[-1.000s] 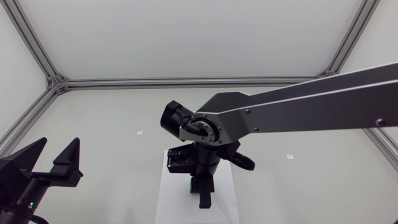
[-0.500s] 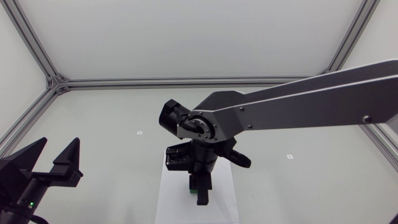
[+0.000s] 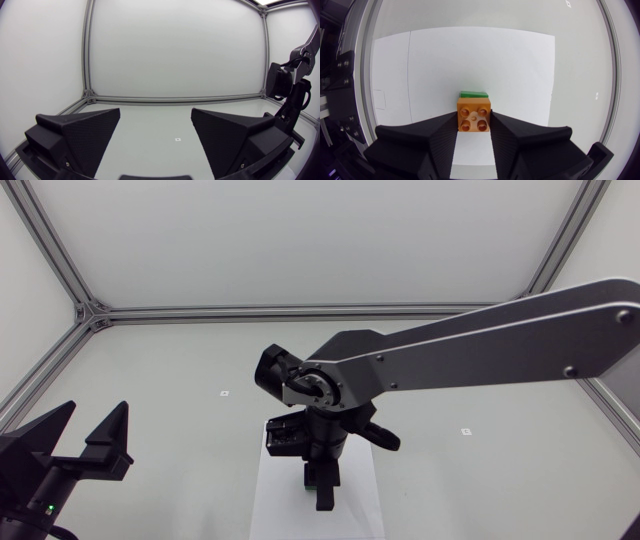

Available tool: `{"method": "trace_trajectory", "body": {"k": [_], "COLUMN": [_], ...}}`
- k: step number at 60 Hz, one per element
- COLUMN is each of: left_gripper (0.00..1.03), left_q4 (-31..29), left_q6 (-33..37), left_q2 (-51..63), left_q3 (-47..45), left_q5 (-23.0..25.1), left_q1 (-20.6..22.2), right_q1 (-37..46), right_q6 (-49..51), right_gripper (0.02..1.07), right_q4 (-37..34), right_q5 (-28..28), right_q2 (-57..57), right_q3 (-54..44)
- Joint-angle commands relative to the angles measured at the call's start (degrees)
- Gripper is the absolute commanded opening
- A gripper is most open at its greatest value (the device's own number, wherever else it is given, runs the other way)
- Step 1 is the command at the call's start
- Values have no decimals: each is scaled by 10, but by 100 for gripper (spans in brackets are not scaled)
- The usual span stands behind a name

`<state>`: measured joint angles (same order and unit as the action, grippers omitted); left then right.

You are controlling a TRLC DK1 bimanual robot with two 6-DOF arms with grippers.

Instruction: Pick up the orange 2x2 brick with the right arm and stack it on top of the green 2x2 brick in the center

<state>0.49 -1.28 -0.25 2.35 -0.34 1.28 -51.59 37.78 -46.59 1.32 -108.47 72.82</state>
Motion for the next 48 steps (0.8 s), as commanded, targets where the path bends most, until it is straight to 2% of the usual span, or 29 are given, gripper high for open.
{"method": "trace_trajectory", "body": {"k": [1, 48], "left_gripper": [99, 99], "left_q4": [-8, -8], "left_q6": [8, 8], "left_q2": [-5, -5], "left_q3": [-23, -23], "left_q5": [3, 3], "left_q1": [-2, -2], "right_q1": [0, -13], "right_q6": [9, 9], "right_gripper": [8, 8], "right_q4": [-16, -28], "right_q5": [-7, -18], "right_q2": [-17, -20], "right_q3": [13, 28]}}
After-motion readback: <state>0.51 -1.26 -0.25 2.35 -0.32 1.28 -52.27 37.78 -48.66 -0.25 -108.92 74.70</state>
